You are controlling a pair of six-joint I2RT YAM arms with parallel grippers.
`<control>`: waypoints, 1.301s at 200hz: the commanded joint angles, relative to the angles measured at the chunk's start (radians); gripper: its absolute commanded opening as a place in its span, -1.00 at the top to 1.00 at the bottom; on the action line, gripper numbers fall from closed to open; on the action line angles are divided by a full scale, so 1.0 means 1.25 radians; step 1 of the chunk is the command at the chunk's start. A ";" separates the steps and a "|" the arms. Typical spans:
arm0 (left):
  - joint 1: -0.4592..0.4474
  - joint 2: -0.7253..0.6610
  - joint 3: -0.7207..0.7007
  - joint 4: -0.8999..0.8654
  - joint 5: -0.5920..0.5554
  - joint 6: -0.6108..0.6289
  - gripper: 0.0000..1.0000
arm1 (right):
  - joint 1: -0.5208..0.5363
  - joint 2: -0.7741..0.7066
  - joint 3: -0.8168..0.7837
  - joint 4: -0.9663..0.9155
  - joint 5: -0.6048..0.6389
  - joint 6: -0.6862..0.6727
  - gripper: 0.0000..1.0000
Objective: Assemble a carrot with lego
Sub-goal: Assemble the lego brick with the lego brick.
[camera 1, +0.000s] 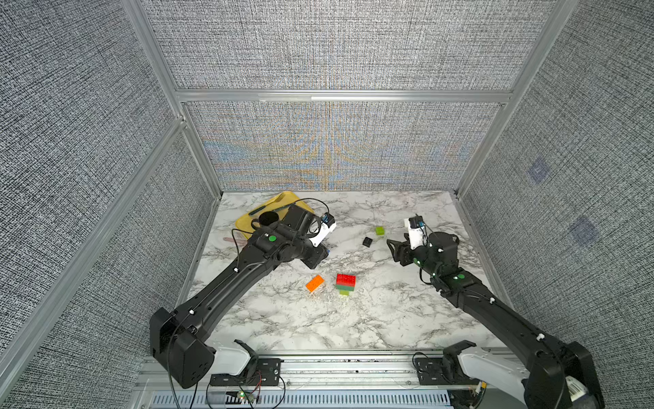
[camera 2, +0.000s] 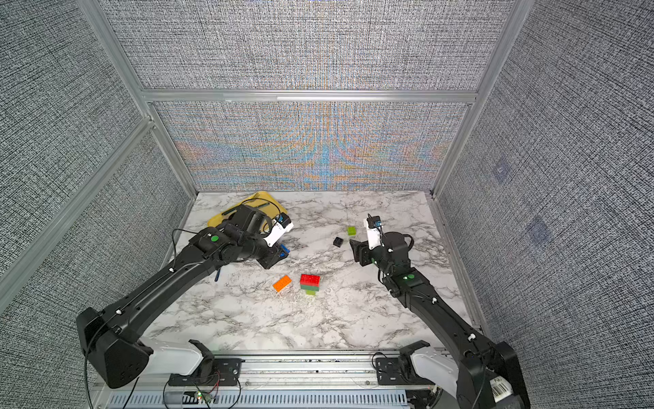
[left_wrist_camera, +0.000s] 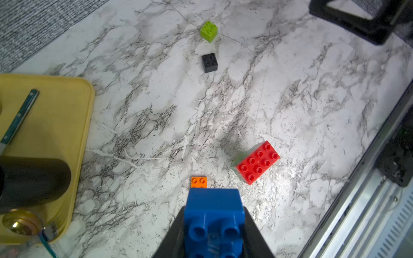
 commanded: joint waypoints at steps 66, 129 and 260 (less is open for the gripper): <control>-0.110 0.199 0.165 -0.190 0.070 0.380 0.86 | -0.020 -0.004 -0.018 -0.011 0.001 -0.008 -0.44; -0.128 0.300 0.206 -0.201 0.054 0.487 0.87 | -0.047 0.003 -0.033 0.006 -0.003 0.000 -0.43; -0.142 0.401 0.255 -0.232 0.019 0.550 0.84 | -0.059 0.007 -0.031 0.005 -0.022 0.002 -0.43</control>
